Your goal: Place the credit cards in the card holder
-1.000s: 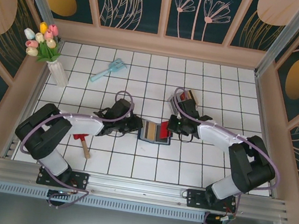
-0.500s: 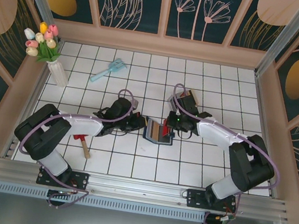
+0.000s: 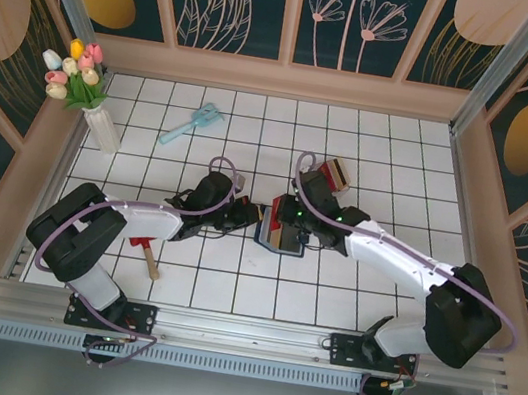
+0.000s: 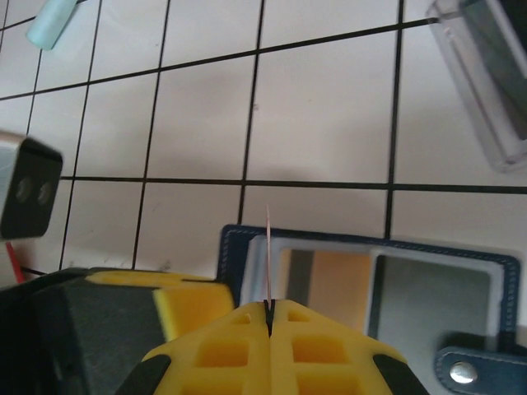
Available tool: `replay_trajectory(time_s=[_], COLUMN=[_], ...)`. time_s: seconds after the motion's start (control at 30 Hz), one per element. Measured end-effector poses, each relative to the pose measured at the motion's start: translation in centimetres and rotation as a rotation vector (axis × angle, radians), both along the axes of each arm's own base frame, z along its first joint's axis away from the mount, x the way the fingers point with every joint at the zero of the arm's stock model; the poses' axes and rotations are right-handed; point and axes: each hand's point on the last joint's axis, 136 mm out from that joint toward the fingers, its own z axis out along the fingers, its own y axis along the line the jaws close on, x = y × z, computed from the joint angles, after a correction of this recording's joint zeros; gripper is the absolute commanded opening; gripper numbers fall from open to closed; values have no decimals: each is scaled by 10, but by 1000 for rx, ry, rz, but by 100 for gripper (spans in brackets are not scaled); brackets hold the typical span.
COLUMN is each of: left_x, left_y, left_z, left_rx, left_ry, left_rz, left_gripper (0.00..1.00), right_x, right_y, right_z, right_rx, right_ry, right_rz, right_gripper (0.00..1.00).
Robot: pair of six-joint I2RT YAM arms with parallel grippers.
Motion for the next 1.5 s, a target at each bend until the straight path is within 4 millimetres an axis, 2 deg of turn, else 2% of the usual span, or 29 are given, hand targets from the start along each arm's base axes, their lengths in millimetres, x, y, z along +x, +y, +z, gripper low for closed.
replay_trajectory(time_s=[0.17,0.37,0.6,0.9,1.17,1.33,1.4,1.5], left_x=[0,-1,-2,-3,-4,-2,-2,-2], left_y=[0,-1,-1,0,2,3,3,3], left_z=[0,0,0,-2,-2,-2,-2,-3], left_rx=[-3,-8,-17,-14,-12,-8,-7,-5], left_ry=[6,9,15,19,18,14,14,13], left_rz=[4,-1,-1,3,8,15,16,19], left_gripper=[0,0,0,0,0,0,0,0], right_x=[2,4,4,2,4,9,11,11], right_y=[5,4,4,10,-24,-46,-49,-42], right_z=[2,-8,-11,-13,-17,-9,-1,11], right_rx=[0,-6,0,-119,-266,-276,-250,-172], right_ry=[-20,5,19,-10,-29,-29,-43,-55], right_rz=[-53,-99,-118,-133,-216,-265,-269,-242], right_gripper=[0,0,0,0,0,0,0,0])
